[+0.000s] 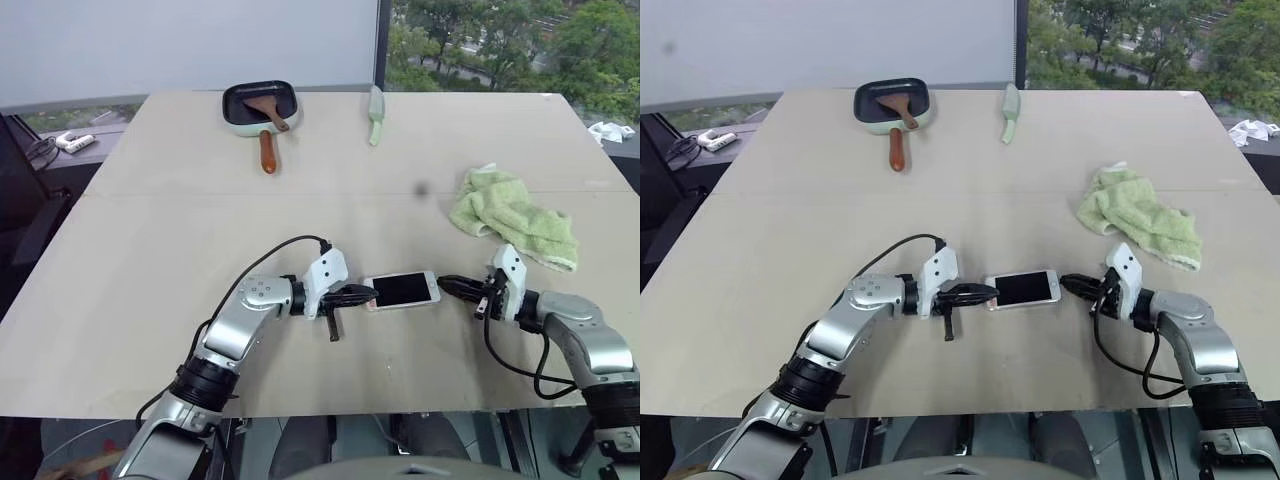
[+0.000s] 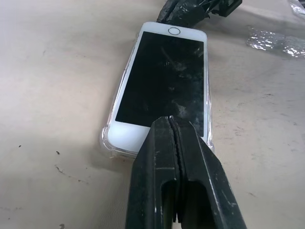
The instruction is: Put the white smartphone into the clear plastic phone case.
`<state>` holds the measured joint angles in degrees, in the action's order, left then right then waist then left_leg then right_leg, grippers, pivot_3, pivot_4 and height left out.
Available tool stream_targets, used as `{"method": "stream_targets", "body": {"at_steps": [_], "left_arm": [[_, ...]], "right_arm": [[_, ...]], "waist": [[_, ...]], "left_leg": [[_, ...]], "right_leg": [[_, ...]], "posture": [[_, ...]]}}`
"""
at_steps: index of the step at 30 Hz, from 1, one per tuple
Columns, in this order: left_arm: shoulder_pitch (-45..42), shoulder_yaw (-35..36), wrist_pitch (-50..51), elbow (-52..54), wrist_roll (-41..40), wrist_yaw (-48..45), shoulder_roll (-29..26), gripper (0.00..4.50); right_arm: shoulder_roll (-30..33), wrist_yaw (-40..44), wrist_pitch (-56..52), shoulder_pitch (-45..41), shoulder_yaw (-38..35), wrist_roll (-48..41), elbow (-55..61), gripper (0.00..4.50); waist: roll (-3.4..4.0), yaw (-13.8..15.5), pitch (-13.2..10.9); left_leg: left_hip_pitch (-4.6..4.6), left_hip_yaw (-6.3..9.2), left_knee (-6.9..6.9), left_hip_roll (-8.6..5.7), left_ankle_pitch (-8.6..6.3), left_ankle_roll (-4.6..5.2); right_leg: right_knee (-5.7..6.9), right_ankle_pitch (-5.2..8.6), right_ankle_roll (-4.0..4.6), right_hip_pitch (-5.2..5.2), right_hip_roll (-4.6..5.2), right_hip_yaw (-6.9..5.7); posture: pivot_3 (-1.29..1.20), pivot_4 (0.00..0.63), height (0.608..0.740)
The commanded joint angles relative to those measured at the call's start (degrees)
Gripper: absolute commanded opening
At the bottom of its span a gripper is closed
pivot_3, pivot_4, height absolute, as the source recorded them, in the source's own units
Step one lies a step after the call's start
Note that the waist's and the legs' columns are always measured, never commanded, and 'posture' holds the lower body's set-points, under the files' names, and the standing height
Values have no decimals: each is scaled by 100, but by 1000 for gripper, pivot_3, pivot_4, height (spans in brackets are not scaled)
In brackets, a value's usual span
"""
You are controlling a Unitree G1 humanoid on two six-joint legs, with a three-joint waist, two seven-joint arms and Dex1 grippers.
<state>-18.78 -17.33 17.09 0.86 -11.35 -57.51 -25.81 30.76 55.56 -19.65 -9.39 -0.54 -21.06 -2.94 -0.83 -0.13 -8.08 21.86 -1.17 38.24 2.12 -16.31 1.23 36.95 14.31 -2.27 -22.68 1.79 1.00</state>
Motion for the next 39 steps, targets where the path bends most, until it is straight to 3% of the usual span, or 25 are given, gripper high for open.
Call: {"method": "stream_targets", "body": {"at_steps": [1,11,23,39], "left_arm": [[-5,3,10,-47,40,-12,-38,0],[-34,-16,8,-66,43,-36,-32,0],[-25,-15,42,-39,44,-25,-45,0],[-7,-14,75,5,31,-17,-55,0]], "right_arm": [[-228,-146,-38,-152,-360,-403,14,106],[-523,-139,-304,-100,-935,-1310,292,106],[-171,-2,139,106,-192,-316,-112,106],[-526,-24,86,-99,-608,-946,55,106]], "waist": [[5,-19,-8],[21,-32,-28],[22,-40,-29],[23,-43,-30]], "left_leg": [[0,0,0,0,0,0],[4,2,-1,1,0,0],[3,-2,1,-2,0,0],[2,-2,5,-1,0,0]], "right_leg": [[0,0,0,0,0,1],[1,-2,-3,-2,0,-1],[1,-2,-3,-2,0,2],[7,-3,-4,-2,-1,4]], "posture": [[0,150,740],[0,150,740],[0,150,740],[0,150,740]]}}
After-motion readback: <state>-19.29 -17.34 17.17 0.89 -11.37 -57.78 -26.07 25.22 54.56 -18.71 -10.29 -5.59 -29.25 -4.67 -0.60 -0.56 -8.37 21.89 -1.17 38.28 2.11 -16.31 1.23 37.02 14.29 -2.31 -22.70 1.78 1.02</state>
